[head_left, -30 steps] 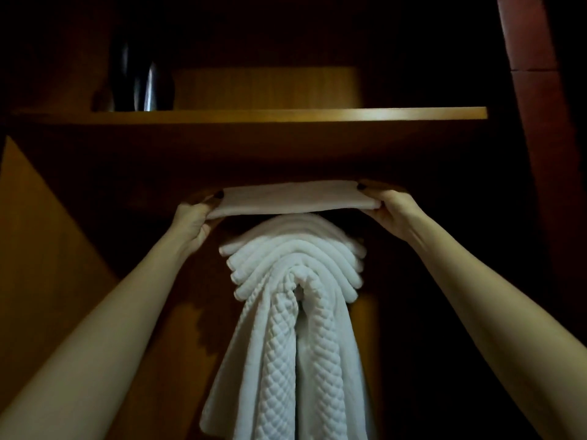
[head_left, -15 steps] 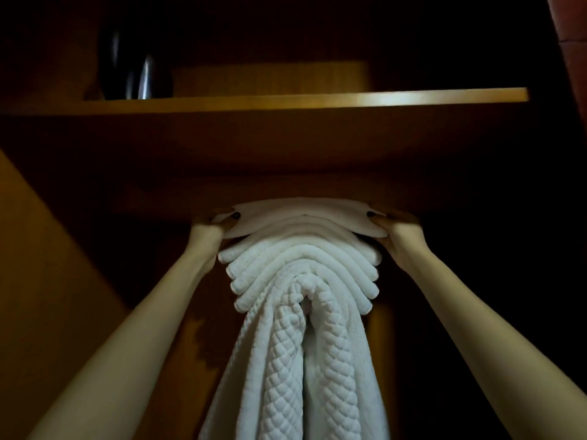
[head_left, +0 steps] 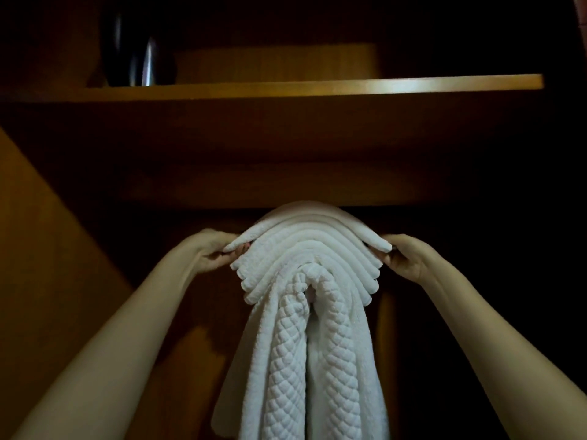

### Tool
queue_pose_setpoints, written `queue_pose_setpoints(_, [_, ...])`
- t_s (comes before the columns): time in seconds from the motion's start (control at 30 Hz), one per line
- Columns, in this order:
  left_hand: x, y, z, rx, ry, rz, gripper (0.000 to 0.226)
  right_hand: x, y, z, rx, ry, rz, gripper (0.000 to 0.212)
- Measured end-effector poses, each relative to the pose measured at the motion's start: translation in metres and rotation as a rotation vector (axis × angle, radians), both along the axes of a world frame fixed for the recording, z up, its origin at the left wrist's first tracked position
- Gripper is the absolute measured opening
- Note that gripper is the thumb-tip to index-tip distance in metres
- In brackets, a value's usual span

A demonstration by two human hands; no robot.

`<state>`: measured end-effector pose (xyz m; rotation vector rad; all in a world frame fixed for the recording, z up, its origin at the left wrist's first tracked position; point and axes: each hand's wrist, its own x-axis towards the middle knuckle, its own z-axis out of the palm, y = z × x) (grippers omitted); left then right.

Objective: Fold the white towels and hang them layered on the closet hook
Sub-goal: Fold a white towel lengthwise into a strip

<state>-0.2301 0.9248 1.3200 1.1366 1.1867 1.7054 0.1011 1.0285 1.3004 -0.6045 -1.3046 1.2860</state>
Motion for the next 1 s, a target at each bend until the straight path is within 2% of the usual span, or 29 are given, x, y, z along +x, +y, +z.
queue_pose_setpoints(0.13, [0.006,0.001,-0.005,0.066,-0.002,0.041,0.011,-0.003,0.004,-0.015,0.014,0.093,-0.009,0.019])
queue_pose_setpoints(0.3, [0.014,0.005,-0.013,0.283,0.108,0.189,0.019,-0.007,0.007,-0.022,0.194,0.169,-0.085,0.022])
queue_pose_setpoints(0.4, [0.014,0.002,-0.013,0.366,0.163,0.232,0.013,-0.004,0.004,-0.02,0.301,0.103,-0.104,0.042])
queue_pose_setpoints(0.43, [0.014,0.001,-0.013,0.389,0.215,0.256,0.011,-0.003,0.002,-0.021,0.34,0.074,-0.117,0.046])
queue_pose_setpoints(0.53, [0.012,-0.001,-0.015,0.405,0.42,0.363,0.01,-0.002,-0.004,-0.022,0.444,0.037,-0.173,0.033])
queue_pose_setpoints(0.63, [0.015,-0.004,-0.011,0.373,0.642,0.579,0.025,-0.005,-0.007,-0.021,0.446,0.009,-0.244,0.028])
queue_pose_setpoints(0.7, [0.021,-0.007,-0.002,0.435,0.84,0.658,0.033,-0.007,-0.008,-0.017,0.484,-0.112,-0.454,0.029])
queue_pose_setpoints(0.8, [0.042,-0.009,0.021,0.474,1.055,0.505,0.036,-0.014,-0.013,0.001,0.749,-0.3,-0.793,0.04])
queue_pose_setpoints(0.9, [0.068,-0.003,0.04,0.424,1.21,0.254,0.04,-0.031,-0.032,0.029,1.017,-0.511,-0.712,0.022])
queue_pose_setpoints(1.0, [0.078,0.008,0.041,0.253,1.285,0.262,0.047,-0.051,-0.038,0.039,1.078,-0.811,-0.601,0.031])
